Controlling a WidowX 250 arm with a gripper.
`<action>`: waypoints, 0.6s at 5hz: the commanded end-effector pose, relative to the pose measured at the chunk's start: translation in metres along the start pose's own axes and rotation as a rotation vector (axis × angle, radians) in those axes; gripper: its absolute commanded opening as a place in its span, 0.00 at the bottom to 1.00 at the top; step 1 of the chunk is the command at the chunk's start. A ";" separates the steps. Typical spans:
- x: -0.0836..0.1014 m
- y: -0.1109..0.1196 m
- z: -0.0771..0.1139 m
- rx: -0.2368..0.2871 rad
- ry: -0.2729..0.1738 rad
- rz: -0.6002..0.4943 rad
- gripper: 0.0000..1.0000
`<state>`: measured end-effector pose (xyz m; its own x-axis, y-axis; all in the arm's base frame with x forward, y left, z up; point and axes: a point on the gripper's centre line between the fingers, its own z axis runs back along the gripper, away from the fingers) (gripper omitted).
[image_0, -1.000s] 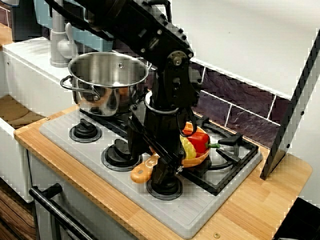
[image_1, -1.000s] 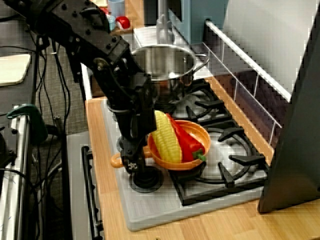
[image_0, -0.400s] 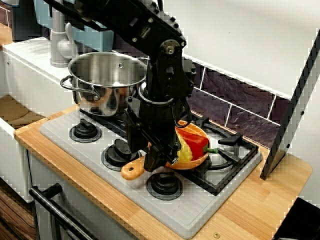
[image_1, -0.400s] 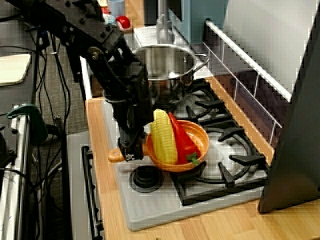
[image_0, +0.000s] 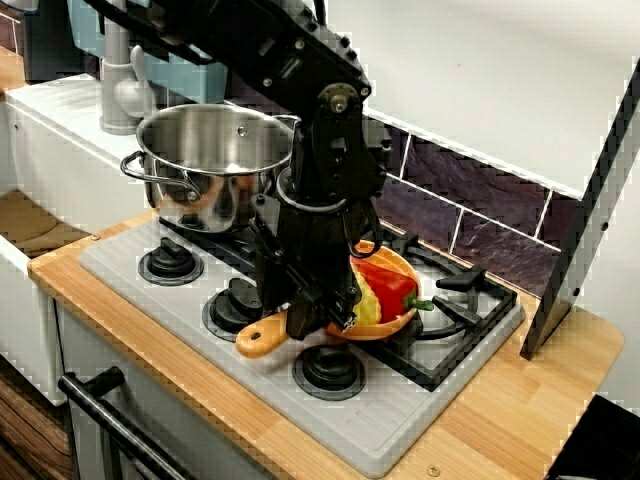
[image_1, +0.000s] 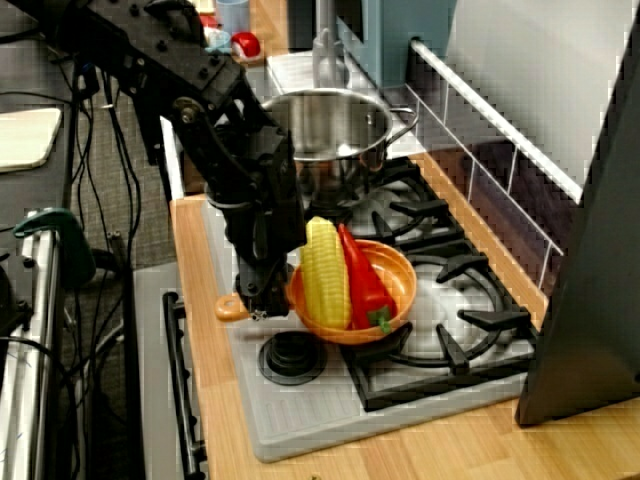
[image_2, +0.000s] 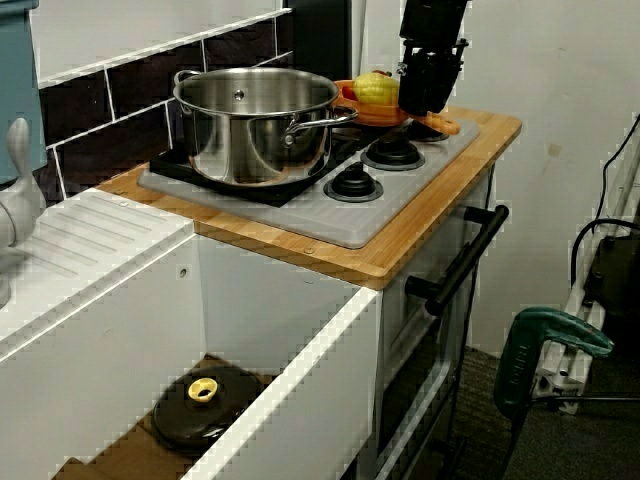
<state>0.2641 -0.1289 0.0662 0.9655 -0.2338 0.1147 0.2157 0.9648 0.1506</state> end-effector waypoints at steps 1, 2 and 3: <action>0.007 -0.001 0.017 -0.042 -0.055 -0.010 1.00; 0.004 0.000 0.019 -0.045 -0.053 -0.012 1.00; 0.003 0.001 0.019 -0.043 -0.054 -0.012 1.00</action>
<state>0.2626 -0.1280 0.0651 0.9621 -0.2534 0.1011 0.2404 0.9627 0.1243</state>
